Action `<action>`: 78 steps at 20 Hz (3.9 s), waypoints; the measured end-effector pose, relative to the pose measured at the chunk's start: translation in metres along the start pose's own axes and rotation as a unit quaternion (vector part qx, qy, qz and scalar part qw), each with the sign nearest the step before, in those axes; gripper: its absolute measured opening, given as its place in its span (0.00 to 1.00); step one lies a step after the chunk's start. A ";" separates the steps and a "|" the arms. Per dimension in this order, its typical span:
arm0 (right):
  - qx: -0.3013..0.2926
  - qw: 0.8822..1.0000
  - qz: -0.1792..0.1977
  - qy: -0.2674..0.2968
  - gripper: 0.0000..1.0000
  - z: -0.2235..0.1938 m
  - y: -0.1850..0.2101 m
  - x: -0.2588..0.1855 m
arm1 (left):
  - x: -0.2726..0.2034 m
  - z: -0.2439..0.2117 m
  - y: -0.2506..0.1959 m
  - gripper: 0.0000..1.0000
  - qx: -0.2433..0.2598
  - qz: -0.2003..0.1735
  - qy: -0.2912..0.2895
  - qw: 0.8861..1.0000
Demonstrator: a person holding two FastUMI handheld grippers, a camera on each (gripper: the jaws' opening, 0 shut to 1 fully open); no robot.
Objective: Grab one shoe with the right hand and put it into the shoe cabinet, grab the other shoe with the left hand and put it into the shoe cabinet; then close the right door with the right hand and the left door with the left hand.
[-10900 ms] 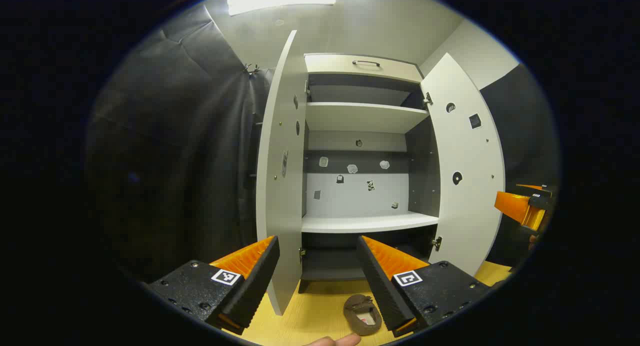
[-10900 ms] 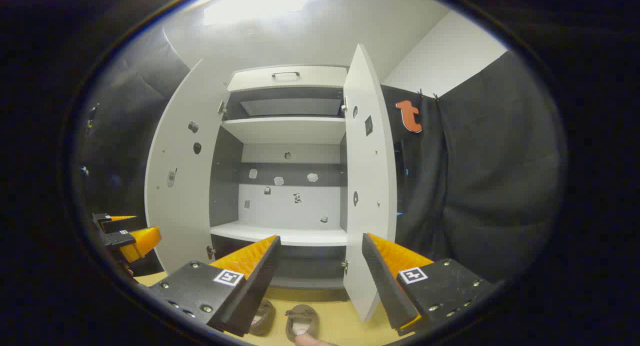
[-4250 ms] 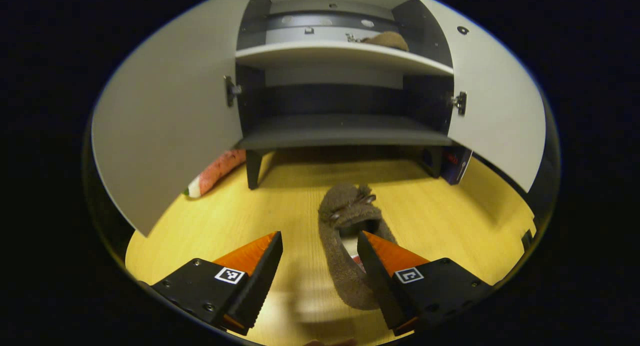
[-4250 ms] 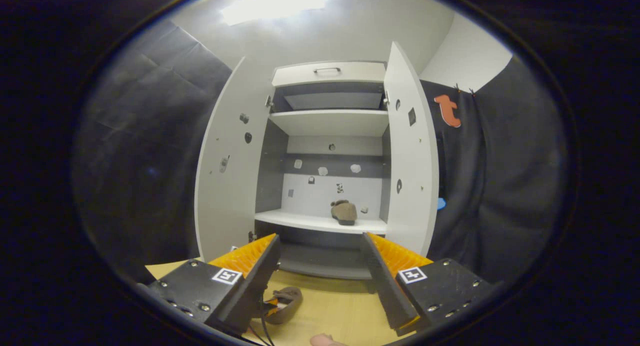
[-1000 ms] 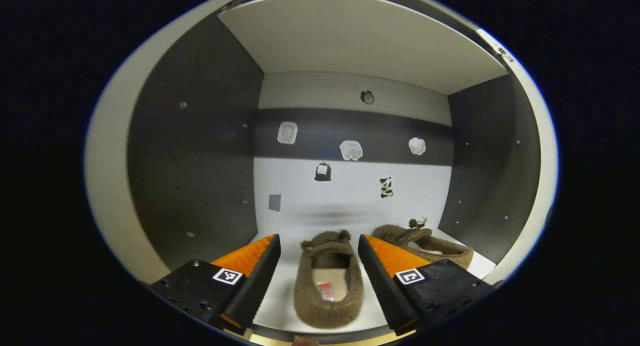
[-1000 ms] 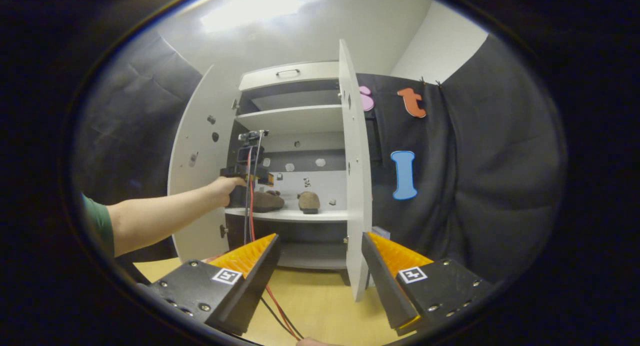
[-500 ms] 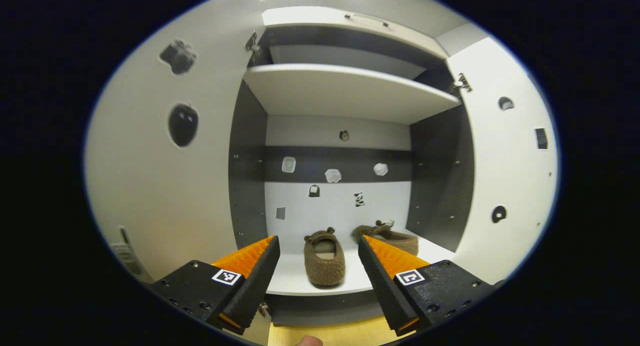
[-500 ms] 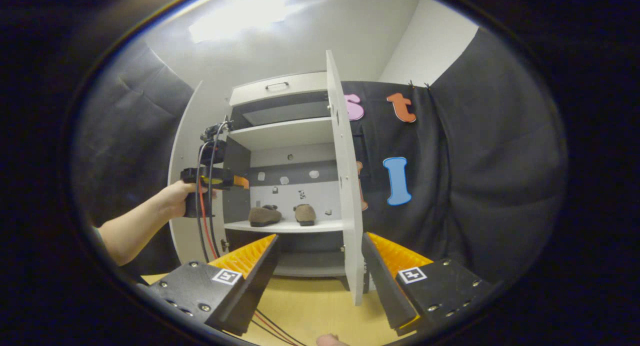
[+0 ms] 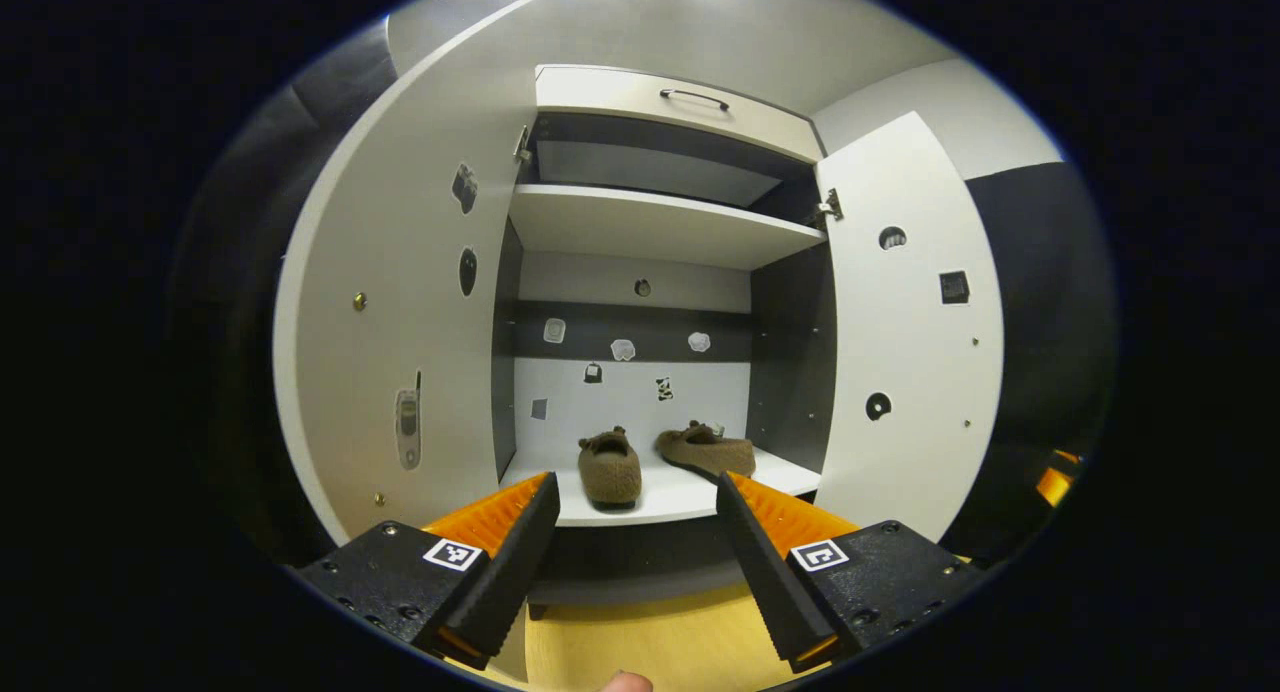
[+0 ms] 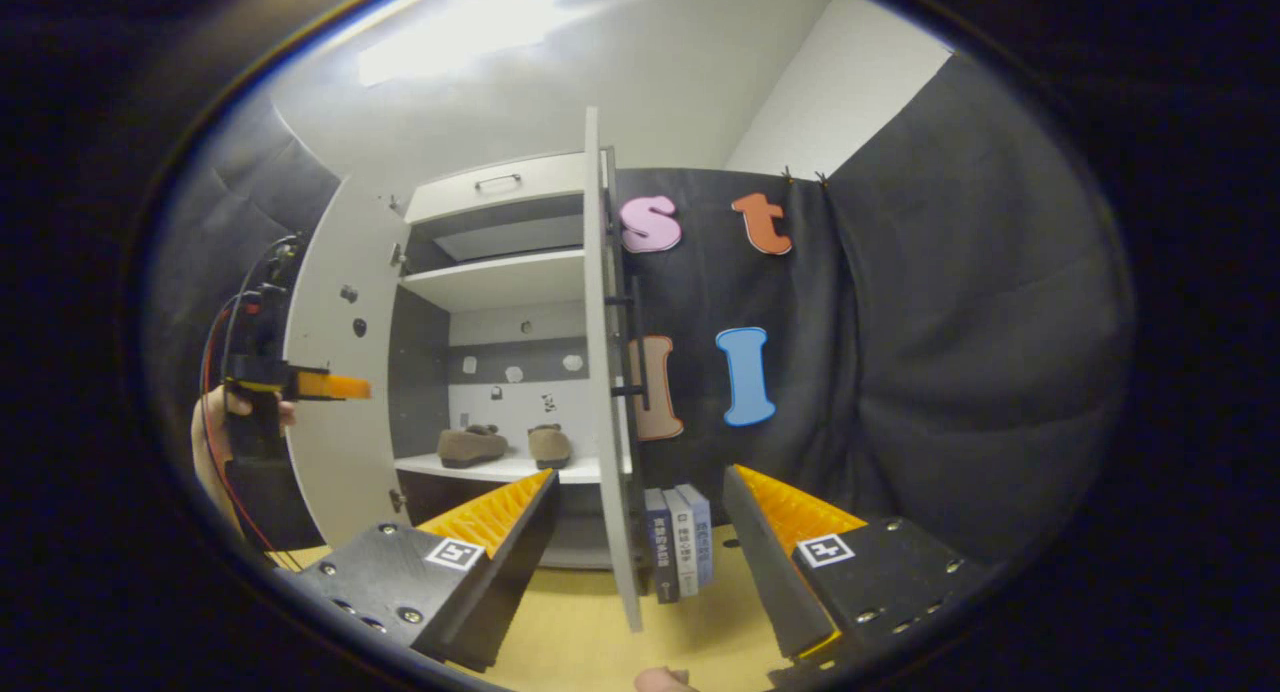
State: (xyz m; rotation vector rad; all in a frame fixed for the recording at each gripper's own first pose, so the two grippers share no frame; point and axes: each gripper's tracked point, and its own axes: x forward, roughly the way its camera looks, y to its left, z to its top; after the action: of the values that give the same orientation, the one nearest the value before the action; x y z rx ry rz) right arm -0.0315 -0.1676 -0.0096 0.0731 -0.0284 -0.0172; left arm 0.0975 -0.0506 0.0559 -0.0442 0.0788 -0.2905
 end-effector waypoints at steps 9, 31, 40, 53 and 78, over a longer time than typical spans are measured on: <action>-0.006 0.999 0.037 0.031 0.98 0.035 -0.112 0.081 | -0.096 -0.062 0.002 0.96 -0.045 -0.029 0.015 0.998; -0.022 0.986 0.134 0.096 0.88 0.036 0.034 0.177 | -0.144 -0.110 0.022 0.97 -0.014 0.009 0.030 0.999; 0.002 0.990 0.112 0.089 0.91 0.031 0.074 0.173 | -0.151 -0.103 0.047 0.96 -0.001 0.044 0.027 0.999; 0.026 0.993 0.104 0.051 0.99 0.028 0.120 0.161 | -0.170 -0.095 0.093 0.94 0.014 0.098 0.010 0.995; 0.022 0.999 0.004 0.040 0.98 -0.036 0.087 -0.024 | -0.083 -0.085 0.302 0.96 -0.016 0.199 0.053 0.978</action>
State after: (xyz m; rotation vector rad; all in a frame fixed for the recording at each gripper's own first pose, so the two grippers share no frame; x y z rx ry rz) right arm -0.0535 -0.0775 -0.0399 0.1170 0.0519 -0.0059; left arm 0.0968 0.2599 -0.0391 -0.0447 0.1956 0.1104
